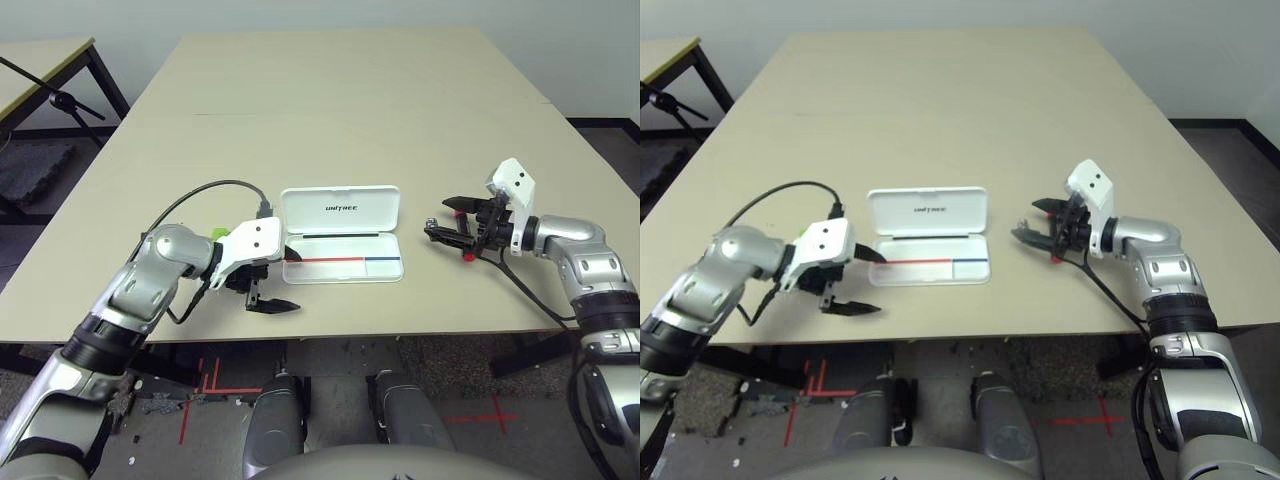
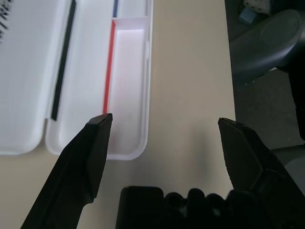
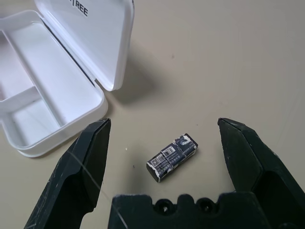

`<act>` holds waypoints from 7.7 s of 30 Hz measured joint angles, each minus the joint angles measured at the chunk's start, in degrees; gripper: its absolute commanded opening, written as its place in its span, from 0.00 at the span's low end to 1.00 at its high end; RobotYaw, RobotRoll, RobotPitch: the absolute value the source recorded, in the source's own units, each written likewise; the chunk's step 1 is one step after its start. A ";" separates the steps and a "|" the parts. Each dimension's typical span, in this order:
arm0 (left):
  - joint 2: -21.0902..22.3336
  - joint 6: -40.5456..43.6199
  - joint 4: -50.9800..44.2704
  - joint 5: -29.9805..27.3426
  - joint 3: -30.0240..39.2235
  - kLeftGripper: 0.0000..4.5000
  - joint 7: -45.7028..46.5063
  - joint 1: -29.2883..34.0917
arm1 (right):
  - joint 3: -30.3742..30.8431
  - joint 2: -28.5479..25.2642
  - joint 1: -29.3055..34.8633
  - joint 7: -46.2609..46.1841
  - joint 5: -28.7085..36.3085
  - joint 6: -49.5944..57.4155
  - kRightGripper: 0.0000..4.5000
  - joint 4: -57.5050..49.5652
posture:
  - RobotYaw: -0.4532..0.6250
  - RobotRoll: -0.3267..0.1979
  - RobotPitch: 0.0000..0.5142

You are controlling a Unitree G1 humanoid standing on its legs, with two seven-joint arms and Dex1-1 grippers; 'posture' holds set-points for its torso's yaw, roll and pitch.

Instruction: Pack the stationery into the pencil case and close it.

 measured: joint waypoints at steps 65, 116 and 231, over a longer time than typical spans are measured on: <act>-4.35 -7.39 6.12 -0.25 -1.50 1.00 3.20 -2.71 | -15.11 12.70 2.41 -52.32 4.40 54.45 0.38 -24.33 | 0.27 0.62 0.15; 0.69 3.36 -1.16 -1.08 0.97 1.00 4.20 -3.65 | 20.83 -2.71 -13.04 6.80 -1.97 19.27 0.11 -25.03 | 0.36 0.62 0.17; -12.15 67.24 -3.79 1.56 10.75 0.87 51.34 -5.31 | 2.45 -19.06 5.89 11.27 19.72 30.39 1.00 -38.75 | 0.37 0.62 0.20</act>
